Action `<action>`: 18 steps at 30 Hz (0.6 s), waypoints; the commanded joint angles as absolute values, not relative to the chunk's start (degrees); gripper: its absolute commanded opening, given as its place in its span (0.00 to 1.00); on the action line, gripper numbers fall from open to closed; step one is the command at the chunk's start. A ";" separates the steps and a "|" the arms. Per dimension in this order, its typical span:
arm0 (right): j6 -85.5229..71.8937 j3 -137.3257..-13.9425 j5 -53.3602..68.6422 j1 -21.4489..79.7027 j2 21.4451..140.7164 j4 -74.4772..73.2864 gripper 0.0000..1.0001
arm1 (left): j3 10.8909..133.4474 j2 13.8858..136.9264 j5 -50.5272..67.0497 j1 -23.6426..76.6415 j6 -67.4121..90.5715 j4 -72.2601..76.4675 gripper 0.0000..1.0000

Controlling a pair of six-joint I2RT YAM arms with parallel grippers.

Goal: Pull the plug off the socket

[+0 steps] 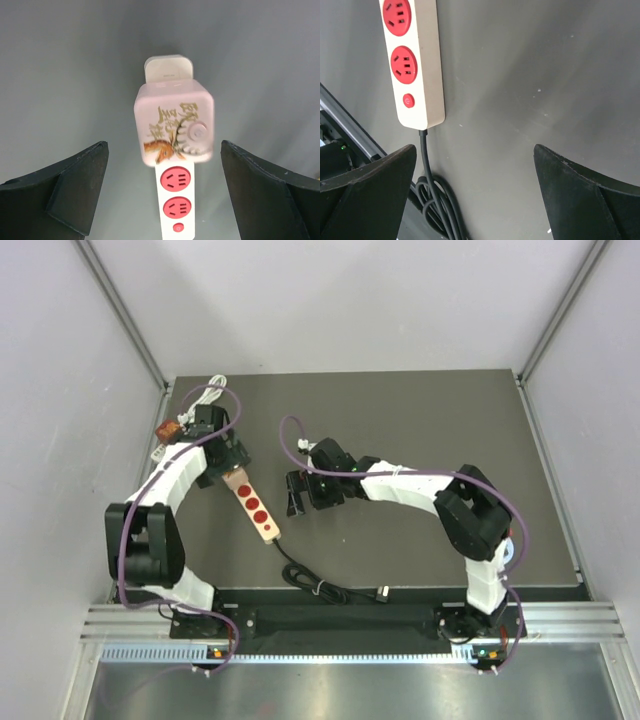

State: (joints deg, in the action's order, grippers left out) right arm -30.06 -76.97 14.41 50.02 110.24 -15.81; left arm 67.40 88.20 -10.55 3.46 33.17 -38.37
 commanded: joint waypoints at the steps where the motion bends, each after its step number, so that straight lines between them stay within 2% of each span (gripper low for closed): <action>1: -30.76 -81.73 15.12 51.15 111.97 -14.59 1.00 | 67.85 91.66 -10.11 3.34 34.10 -37.26 0.98; 8: -31.73 -88.15 16.43 51.24 116.71 -15.29 1.00 | 68.64 95.27 -9.41 3.34 33.66 -37.00 0.93; 12: -32.52 -90.78 18.80 51.24 119.61 -12.84 1.00 | 67.85 94.66 -9.32 3.34 33.31 -36.65 0.81; 13: -32.78 -91.23 20.46 51.24 120.32 -11.27 1.00 | 67.59 94.22 -9.40 3.34 33.31 -36.56 0.69; 16: -34.54 -92.80 24.50 51.24 123.22 -6.53 1.00 | 65.75 92.03 -9.14 3.34 32.78 -35.77 0.53; 17: -35.06 -93.33 25.57 51.15 125.05 -5.37 1.00 | 64.96 91.50 -8.88 3.34 32.70 -35.68 0.39; 18: -36.11 -93.86 26.53 51.24 126.03 -4.32 1.00 | 64.78 90.54 -8.44 3.34 32.52 -35.77 0.31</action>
State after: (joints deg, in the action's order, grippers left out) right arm -33.52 -90.63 21.56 50.22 122.89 -10.85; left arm 65.95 94.30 -8.16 3.64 33.45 -36.18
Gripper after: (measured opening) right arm 0.996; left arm 0.661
